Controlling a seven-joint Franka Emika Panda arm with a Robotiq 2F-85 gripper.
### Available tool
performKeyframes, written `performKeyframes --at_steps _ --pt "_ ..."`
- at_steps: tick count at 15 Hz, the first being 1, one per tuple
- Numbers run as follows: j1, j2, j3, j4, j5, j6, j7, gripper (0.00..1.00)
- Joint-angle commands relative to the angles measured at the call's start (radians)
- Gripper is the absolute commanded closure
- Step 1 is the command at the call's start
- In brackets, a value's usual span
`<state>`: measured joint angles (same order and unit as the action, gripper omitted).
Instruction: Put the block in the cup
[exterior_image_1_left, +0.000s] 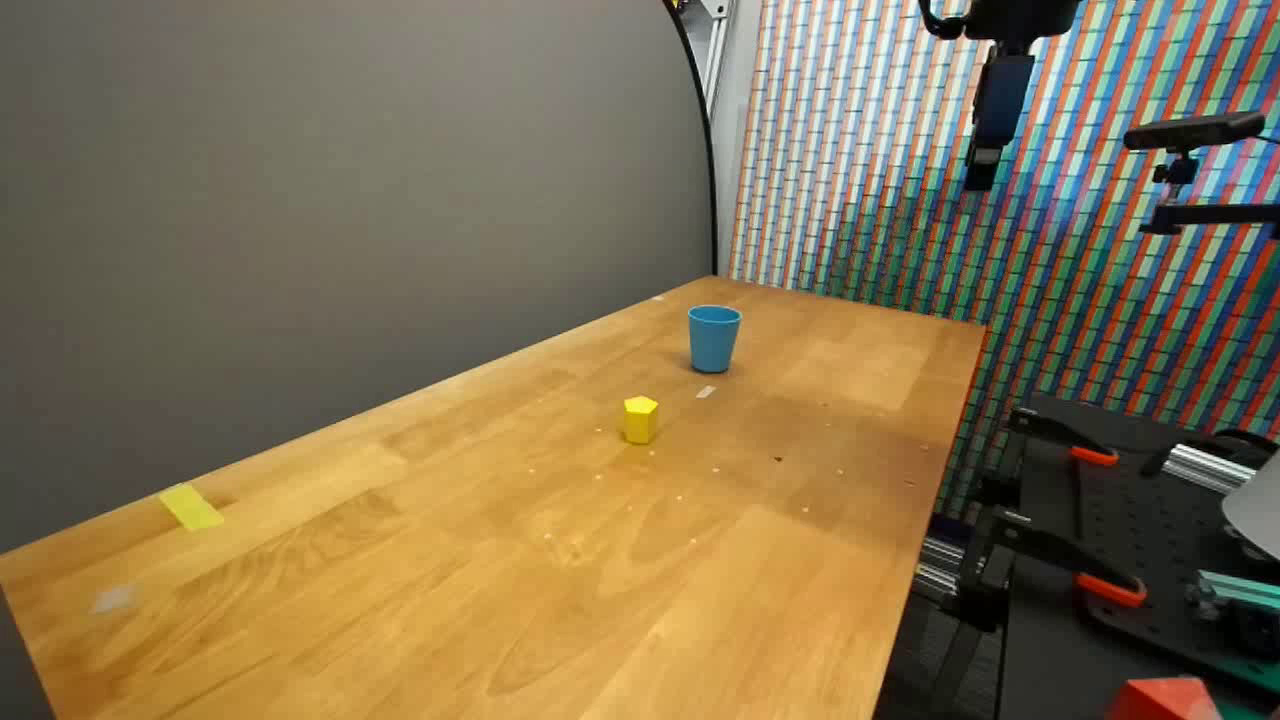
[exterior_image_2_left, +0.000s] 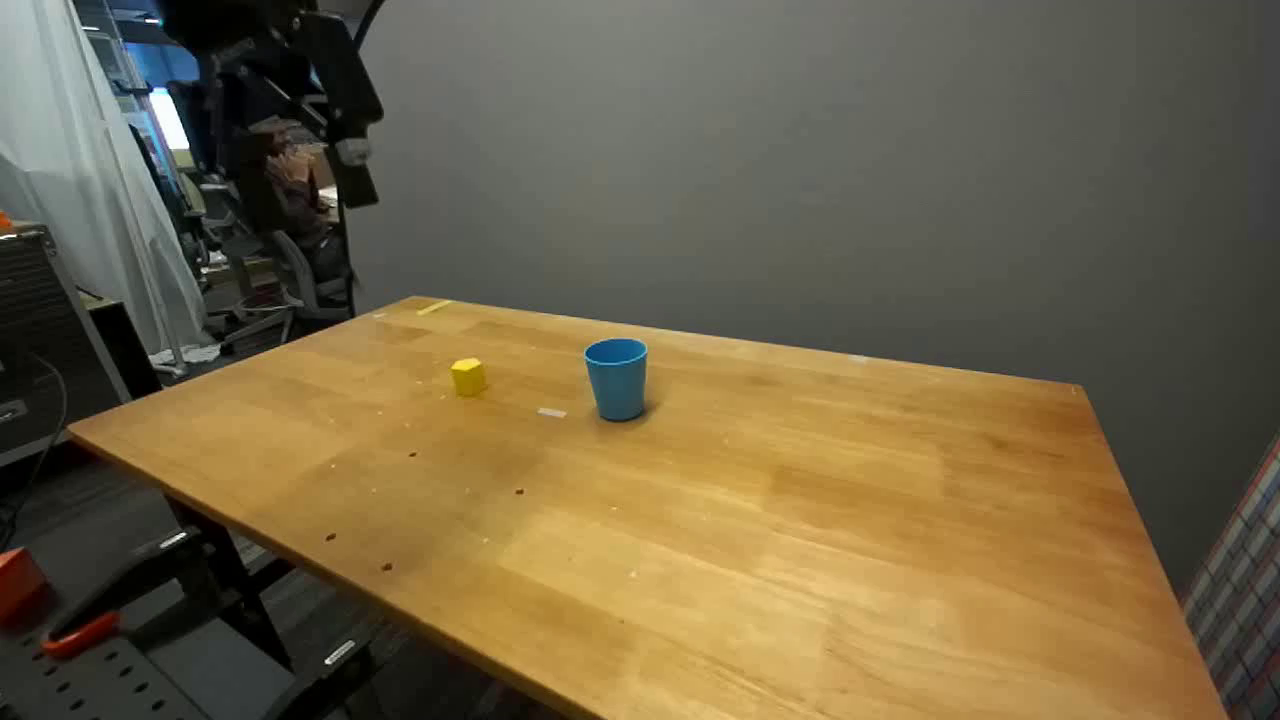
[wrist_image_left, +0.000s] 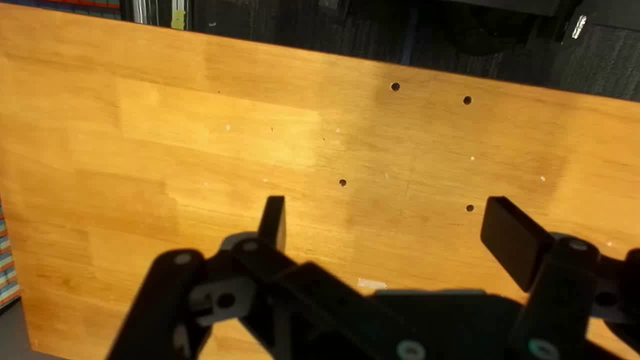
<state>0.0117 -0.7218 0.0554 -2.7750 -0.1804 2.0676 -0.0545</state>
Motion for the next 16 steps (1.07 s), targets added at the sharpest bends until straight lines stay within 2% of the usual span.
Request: performKeyframes --at_steps 1,9,11,16 --pt "0.006 0.000 -0.006 0.002 -0.004 -0.003 0.004 0.00" --pt "0.006 0.000 -0.006 0.003 -0.004 -0.003 0.004 0.00" --pt "0.005 0.091 -0.025 0.034 0.021 0.071 0.012 0.00" --pt "0.056 0.380 -0.051 0.138 0.142 0.322 -0.032 0.00"
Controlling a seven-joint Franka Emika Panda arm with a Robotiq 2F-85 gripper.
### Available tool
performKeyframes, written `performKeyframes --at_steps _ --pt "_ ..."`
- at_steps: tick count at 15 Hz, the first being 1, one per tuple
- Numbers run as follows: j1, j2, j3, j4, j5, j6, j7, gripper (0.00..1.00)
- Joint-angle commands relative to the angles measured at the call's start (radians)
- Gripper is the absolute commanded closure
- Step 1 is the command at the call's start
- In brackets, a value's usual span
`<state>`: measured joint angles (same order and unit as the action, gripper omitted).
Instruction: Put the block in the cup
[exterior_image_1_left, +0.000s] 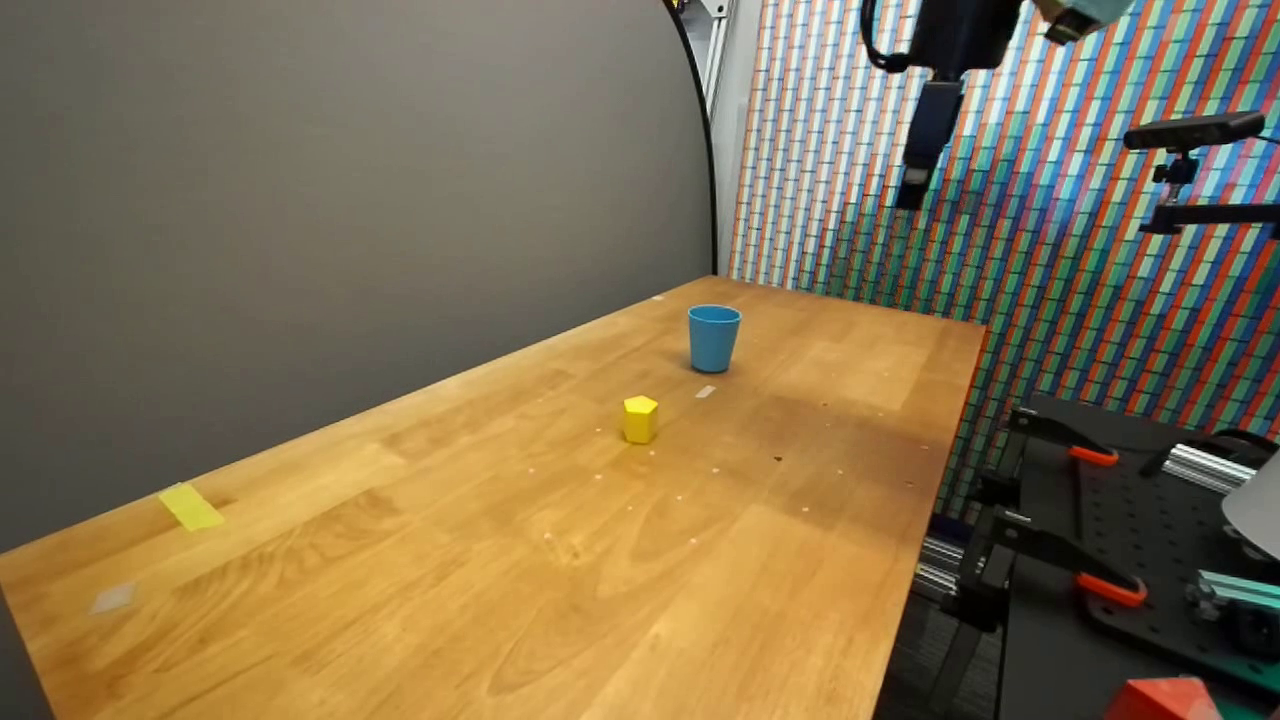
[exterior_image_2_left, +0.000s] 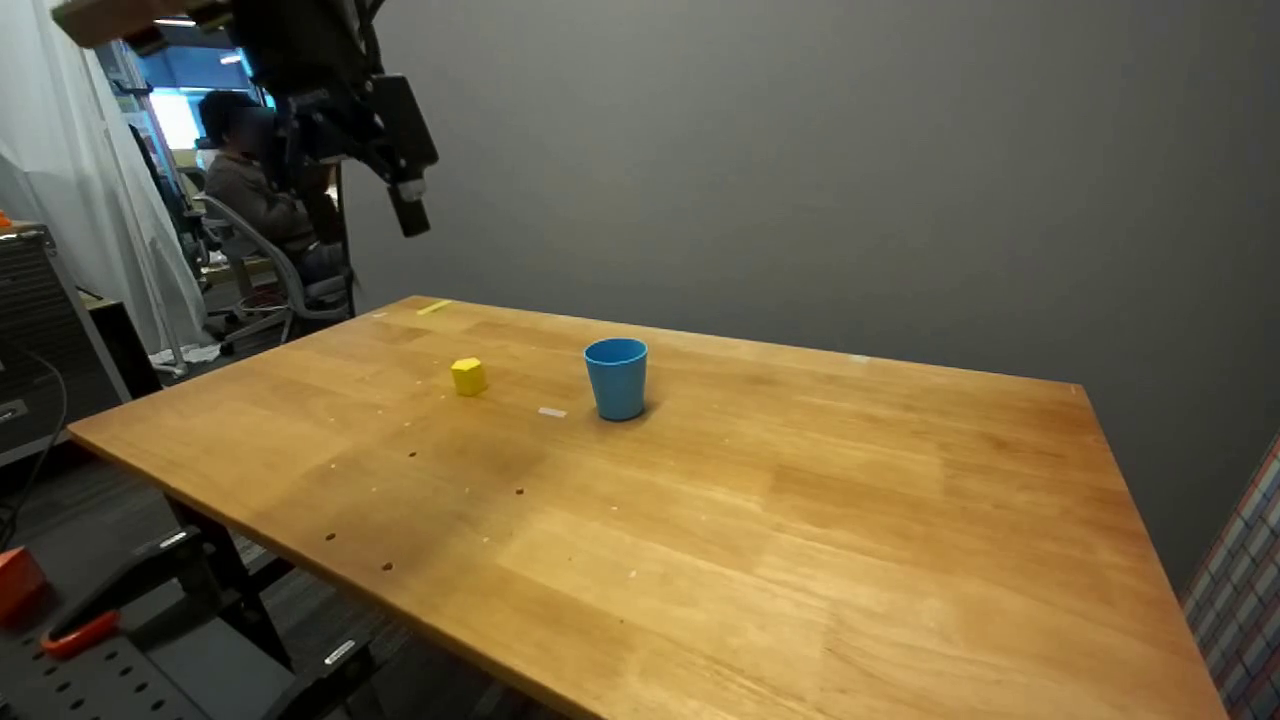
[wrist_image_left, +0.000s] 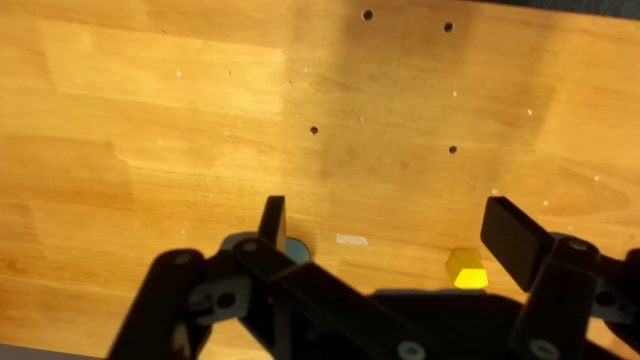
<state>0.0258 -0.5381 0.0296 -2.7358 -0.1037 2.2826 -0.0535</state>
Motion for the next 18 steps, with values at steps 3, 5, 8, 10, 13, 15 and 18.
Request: performKeyframes --at_steps 3,5,8,10,13,15,18 --pt "0.068 0.383 -0.029 0.210 0.134 0.174 -0.093 0.00" --pt "0.082 0.510 -0.019 0.314 0.189 0.182 -0.150 0.00" --pt "0.075 0.700 0.017 0.487 0.233 0.160 -0.218 0.00" --pt "0.063 0.818 0.045 0.604 0.232 0.140 -0.227 0.00" --pt "0.061 0.968 0.078 0.749 0.201 0.106 -0.209 0.00" --pt "0.082 1.053 0.078 0.821 0.158 0.080 -0.157 0.00" --pt "0.097 1.153 0.088 0.901 0.138 0.034 -0.135 0.00"
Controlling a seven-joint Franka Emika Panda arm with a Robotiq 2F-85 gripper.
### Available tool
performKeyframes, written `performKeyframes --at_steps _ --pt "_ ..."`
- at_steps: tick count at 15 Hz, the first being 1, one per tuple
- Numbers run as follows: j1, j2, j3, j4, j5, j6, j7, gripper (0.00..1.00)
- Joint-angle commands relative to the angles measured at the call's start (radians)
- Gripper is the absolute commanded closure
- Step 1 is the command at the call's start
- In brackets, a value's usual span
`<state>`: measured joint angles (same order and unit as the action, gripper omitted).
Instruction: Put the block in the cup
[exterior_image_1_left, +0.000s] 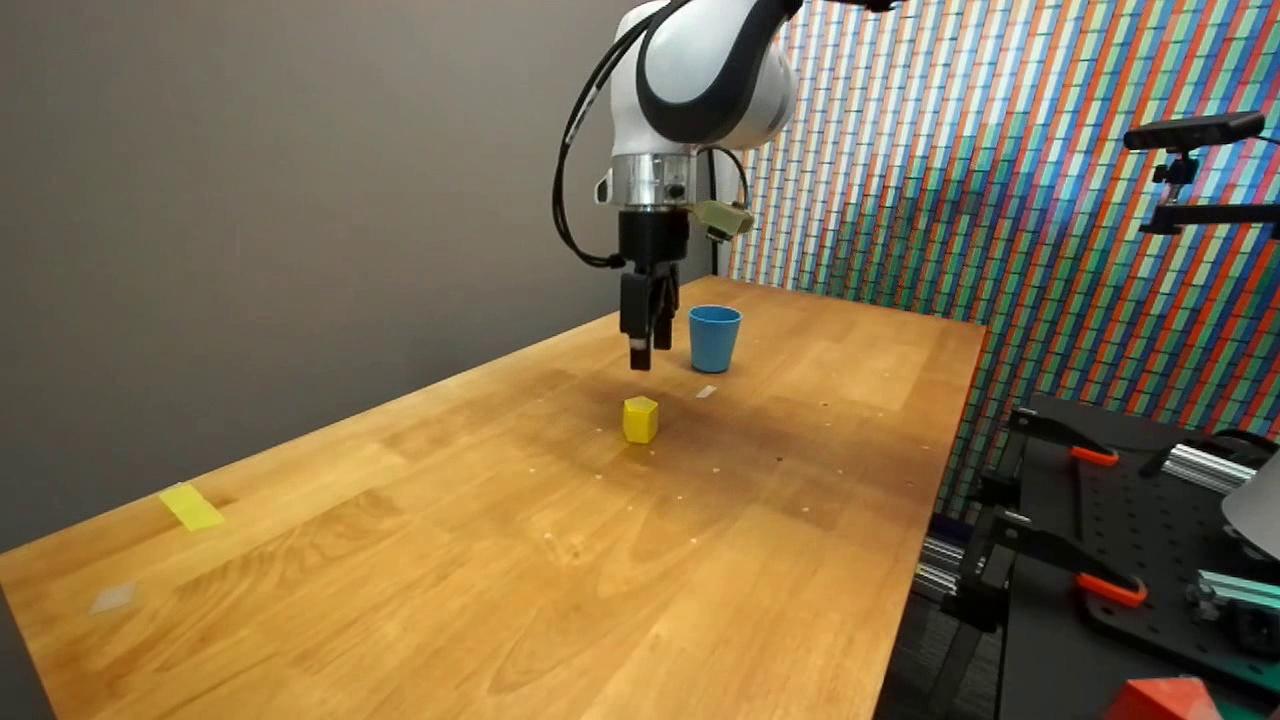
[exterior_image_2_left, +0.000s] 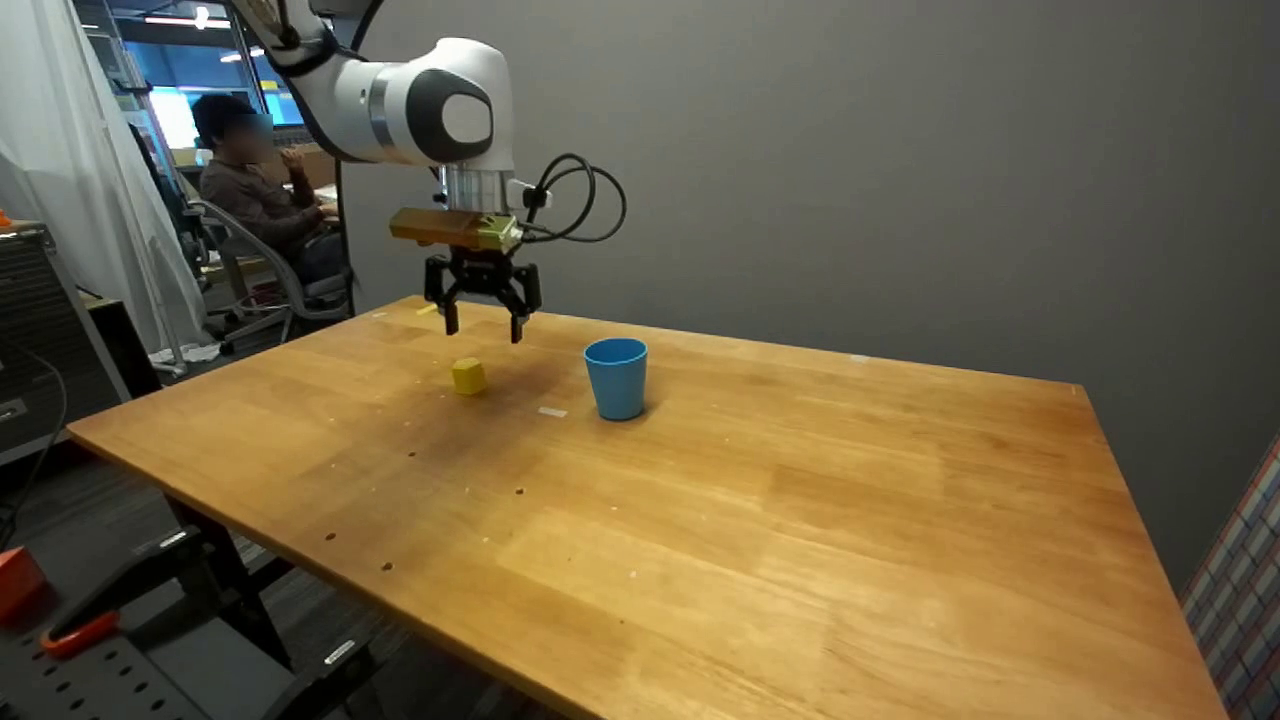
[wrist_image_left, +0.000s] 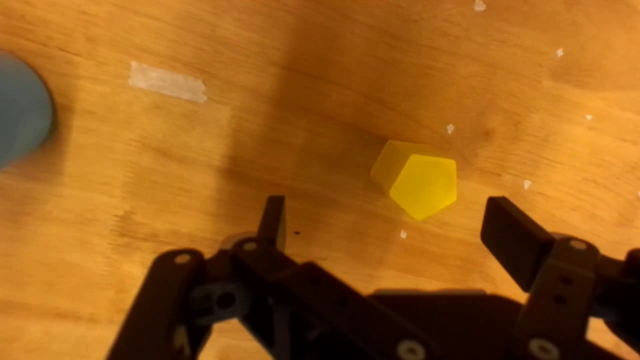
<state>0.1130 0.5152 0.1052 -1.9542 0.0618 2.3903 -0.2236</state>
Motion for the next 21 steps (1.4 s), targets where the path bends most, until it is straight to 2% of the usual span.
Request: performKeyframes --at_steps 1,5,7,12,14,21 --pt "0.014 0.120 0.018 0.137 -0.027 -0.092 0.038 0.00" --pt "0.033 0.185 0.030 0.199 -0.022 -0.140 0.068 0.00" --pt "0.062 0.196 0.009 0.207 -0.052 -0.120 0.115 0.27" --pt "0.085 0.164 -0.029 0.163 -0.094 -0.150 0.248 0.67" --pt "0.088 0.135 -0.054 0.129 -0.106 -0.190 0.310 0.79" --pt "0.057 -0.024 -0.156 0.066 -0.159 -0.226 0.447 0.79"
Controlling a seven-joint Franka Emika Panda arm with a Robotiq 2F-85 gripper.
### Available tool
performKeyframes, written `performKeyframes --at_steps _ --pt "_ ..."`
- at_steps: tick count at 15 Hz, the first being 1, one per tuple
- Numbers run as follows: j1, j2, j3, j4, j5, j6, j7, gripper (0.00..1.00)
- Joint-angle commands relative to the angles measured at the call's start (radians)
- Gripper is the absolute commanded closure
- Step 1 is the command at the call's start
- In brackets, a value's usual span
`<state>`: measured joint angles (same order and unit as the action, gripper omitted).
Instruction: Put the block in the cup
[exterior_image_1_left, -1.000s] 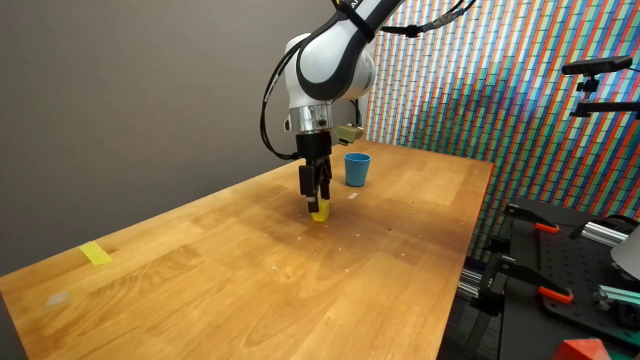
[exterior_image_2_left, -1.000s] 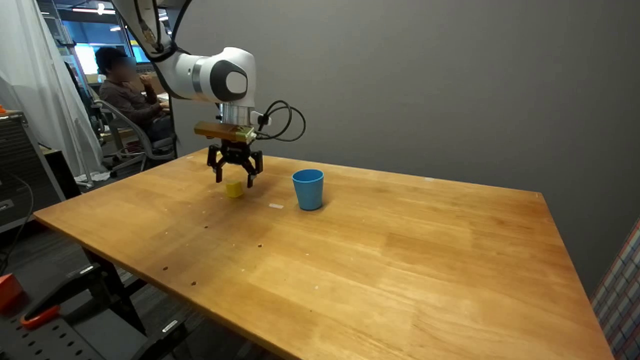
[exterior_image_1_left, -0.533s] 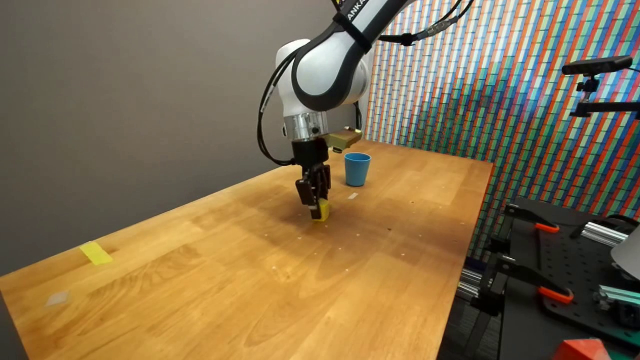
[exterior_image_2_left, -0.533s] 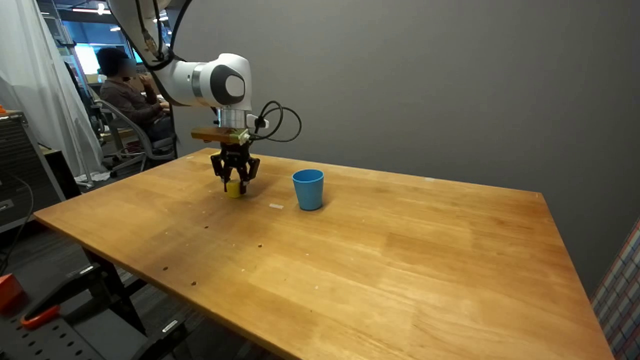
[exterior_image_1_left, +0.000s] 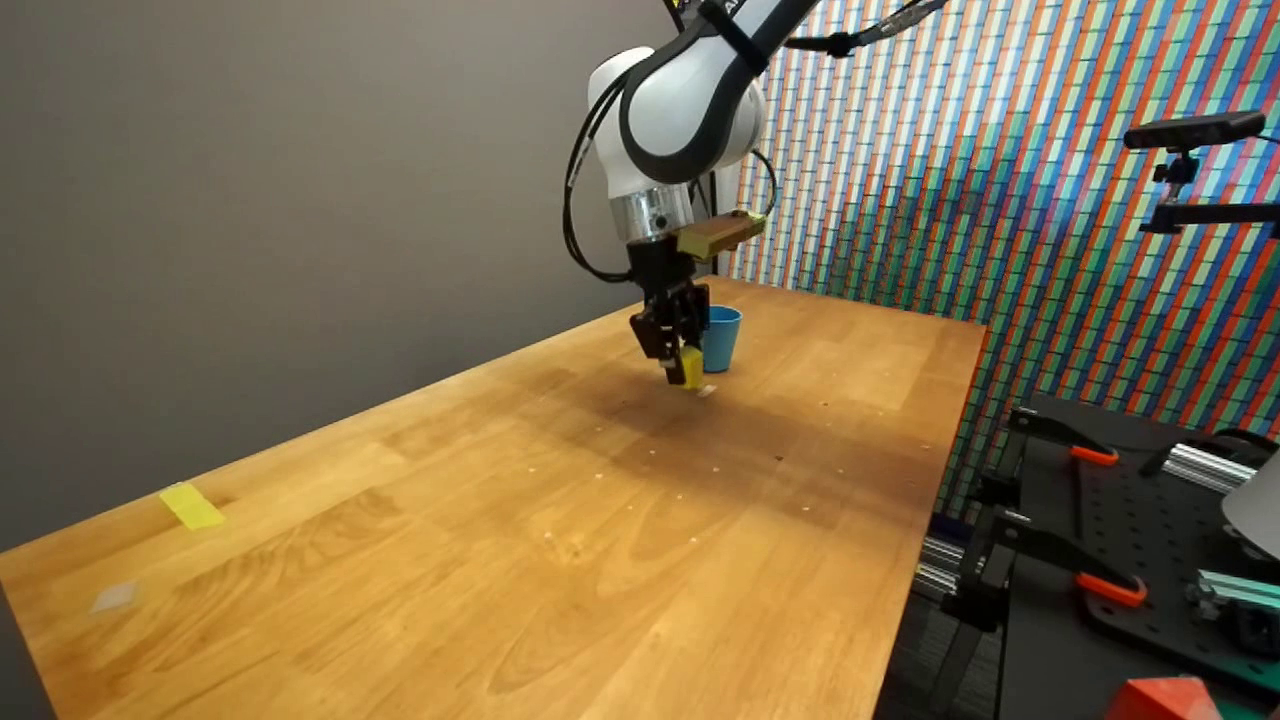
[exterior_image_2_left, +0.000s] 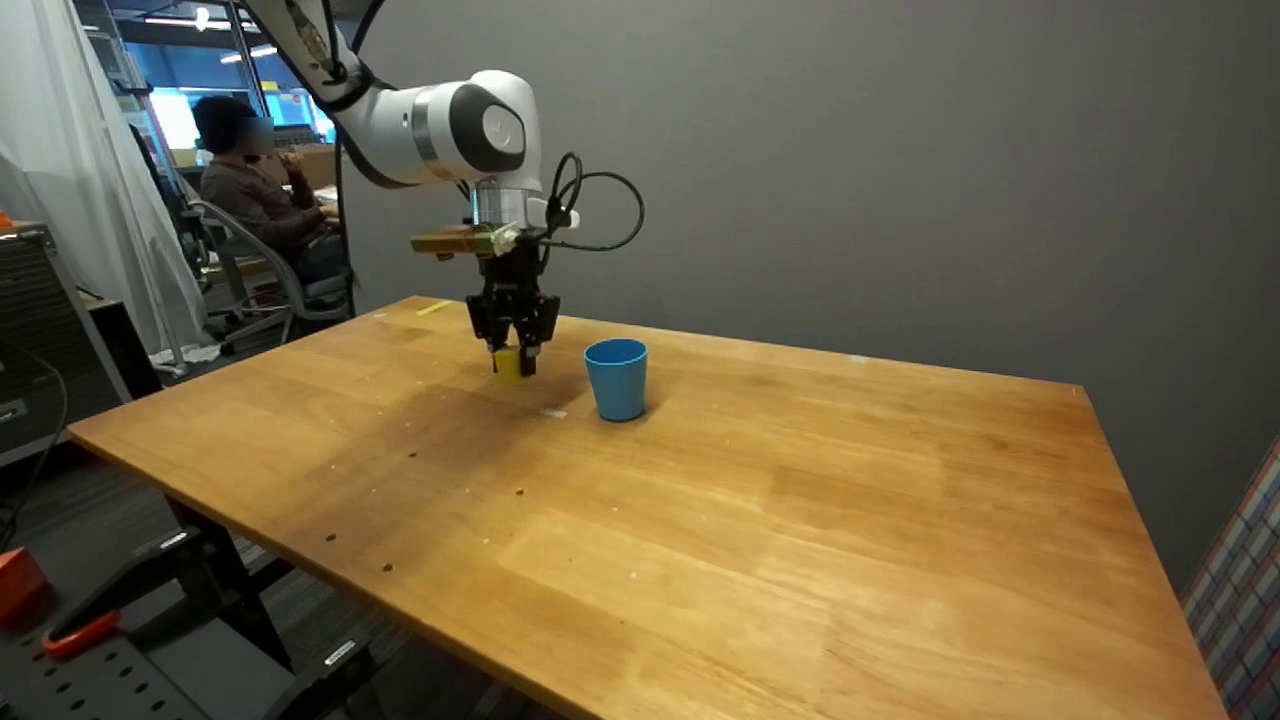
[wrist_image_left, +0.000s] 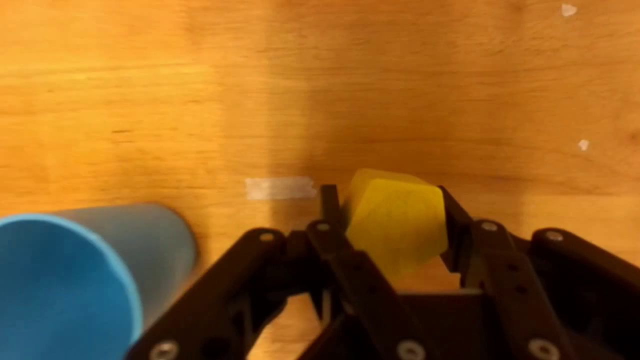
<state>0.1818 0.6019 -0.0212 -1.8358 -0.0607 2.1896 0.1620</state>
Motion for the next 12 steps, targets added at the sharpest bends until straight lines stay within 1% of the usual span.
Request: performKeyframes --at_steps 1,4,7,9,12 --pt "-0.023 -0.139 -0.037 -0.055 -0.037 -0.032 0.068 0.79" --pt "-0.060 -0.200 -0.054 -0.054 -0.030 -0.043 0.086 0.79" --pt "-0.100 -0.227 -0.062 -0.068 -0.018 -0.019 0.093 0.79" --pt "-0.117 -0.219 -0.066 -0.069 -0.021 -0.010 0.108 0.79" --pt "-0.147 -0.184 -0.058 -0.066 -0.005 0.006 0.076 0.79"
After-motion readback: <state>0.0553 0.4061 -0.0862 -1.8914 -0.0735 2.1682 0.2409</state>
